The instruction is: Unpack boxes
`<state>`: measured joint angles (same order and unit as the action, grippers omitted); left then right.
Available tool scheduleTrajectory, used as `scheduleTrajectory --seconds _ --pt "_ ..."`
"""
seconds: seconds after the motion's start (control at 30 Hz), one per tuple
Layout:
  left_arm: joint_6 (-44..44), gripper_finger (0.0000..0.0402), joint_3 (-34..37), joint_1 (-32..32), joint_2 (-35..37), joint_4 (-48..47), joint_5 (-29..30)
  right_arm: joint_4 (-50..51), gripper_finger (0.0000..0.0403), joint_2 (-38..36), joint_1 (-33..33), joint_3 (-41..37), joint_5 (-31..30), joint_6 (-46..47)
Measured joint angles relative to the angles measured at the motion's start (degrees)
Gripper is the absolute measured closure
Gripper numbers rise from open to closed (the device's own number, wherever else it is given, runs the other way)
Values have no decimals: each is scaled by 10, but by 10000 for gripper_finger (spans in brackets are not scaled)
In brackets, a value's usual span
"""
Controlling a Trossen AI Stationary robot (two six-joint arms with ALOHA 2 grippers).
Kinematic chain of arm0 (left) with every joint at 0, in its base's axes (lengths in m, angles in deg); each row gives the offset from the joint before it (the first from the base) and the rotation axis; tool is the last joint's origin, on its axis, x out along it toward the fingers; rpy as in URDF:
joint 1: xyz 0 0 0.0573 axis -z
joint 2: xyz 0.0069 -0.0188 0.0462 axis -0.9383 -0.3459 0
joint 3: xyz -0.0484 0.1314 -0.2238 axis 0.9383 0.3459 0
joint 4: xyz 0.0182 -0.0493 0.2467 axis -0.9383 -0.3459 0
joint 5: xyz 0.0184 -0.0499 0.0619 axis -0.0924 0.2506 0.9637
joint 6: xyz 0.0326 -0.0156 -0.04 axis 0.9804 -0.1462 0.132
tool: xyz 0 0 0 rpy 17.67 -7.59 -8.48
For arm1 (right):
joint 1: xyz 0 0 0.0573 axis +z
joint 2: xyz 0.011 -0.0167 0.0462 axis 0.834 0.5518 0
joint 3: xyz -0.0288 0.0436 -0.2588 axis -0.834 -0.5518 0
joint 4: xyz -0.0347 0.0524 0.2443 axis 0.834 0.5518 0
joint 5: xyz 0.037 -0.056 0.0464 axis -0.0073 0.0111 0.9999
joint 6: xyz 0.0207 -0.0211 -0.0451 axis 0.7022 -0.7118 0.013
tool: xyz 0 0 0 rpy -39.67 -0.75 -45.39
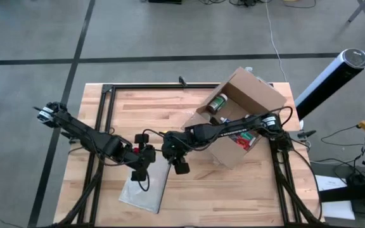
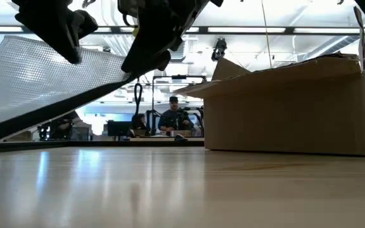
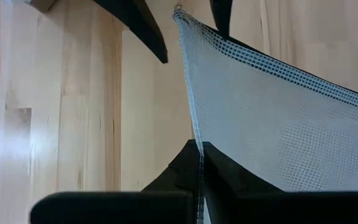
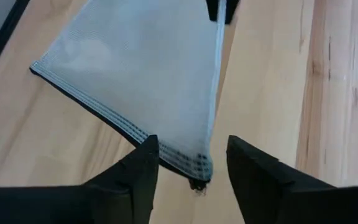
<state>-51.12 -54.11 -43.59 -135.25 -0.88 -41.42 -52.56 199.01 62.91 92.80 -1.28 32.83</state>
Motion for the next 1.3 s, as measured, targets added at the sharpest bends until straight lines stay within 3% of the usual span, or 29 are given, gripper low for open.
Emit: scheduleTrajectory --seconds 0.33,0.63,0.93,1.3 --pt "-6 402 0 0 20 -11 6 11 279 0 -5 0 1 0" --pt "-6 402 0 0 24 -15 10 13 392 0 -4 -1 1 -5" --pt "-6 402 0 0 24 -14 10 13 402 0 -4 -1 -43 -9" --pt "28 394 0 -3 24 45 -4 -2 403 0 -4 -1 -54 -9"
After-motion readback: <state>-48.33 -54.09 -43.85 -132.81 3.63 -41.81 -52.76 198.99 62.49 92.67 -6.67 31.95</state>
